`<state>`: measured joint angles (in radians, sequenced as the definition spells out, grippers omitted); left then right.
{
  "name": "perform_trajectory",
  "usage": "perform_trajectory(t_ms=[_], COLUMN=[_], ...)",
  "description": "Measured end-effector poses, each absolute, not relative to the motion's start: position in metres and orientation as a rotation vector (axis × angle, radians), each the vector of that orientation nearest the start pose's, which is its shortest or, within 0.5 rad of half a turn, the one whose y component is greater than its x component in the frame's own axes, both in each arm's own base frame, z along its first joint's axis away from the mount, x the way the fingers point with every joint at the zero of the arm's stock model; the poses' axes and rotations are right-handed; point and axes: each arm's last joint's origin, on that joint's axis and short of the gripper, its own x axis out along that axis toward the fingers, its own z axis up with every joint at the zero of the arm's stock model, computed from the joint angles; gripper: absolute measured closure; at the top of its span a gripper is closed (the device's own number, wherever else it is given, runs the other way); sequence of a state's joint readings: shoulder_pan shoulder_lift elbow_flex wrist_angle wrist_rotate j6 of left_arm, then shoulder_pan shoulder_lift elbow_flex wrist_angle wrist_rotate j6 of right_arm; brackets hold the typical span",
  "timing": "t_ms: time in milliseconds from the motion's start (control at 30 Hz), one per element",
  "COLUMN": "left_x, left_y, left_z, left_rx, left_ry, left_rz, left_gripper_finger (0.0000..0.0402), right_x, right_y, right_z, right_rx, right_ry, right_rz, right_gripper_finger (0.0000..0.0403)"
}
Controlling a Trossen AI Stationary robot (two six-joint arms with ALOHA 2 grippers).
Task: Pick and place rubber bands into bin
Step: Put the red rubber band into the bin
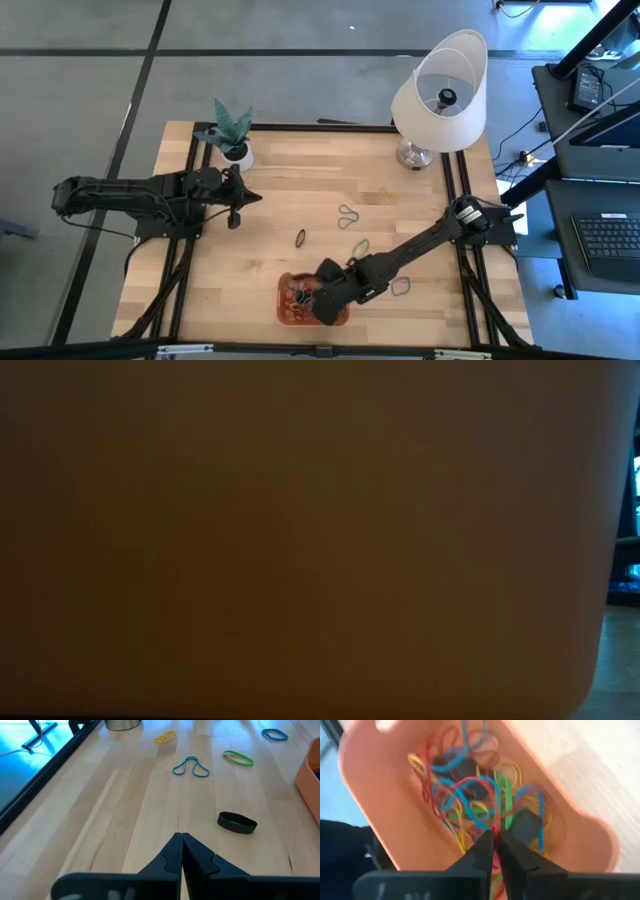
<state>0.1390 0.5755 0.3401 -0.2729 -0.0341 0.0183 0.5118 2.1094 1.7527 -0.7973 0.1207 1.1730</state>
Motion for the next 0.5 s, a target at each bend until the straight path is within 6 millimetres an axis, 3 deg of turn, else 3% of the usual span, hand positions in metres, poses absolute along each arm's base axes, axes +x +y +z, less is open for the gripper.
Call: perform_trajectory(t_ms=[133,233,500], left_x=[0.1338,0.1338,0.1337], left_y=[0.0197,0.0197,0.0197], left_z=[0.2013,0.2013,0.1998], left_rx=[-0.035,-0.039,-0.039], left_ry=[0.508,0.508,0.509], left_rz=[0.171,0.172,0.172], left_gripper_finger=[0.0400,0.0400,0.0400], right_x=[0.3945,0.3964,0.3975], right_y=[0.2166,0.2191,0.2166], right_z=[0.2156,0.2171,0.2134], right_rx=[0.681,0.668,0.661], right_ry=[1.089,1.068,1.067], right_rz=[-0.276,-0.236,-0.241], right_gripper_finger=[0.0390,0.0382,0.0273])
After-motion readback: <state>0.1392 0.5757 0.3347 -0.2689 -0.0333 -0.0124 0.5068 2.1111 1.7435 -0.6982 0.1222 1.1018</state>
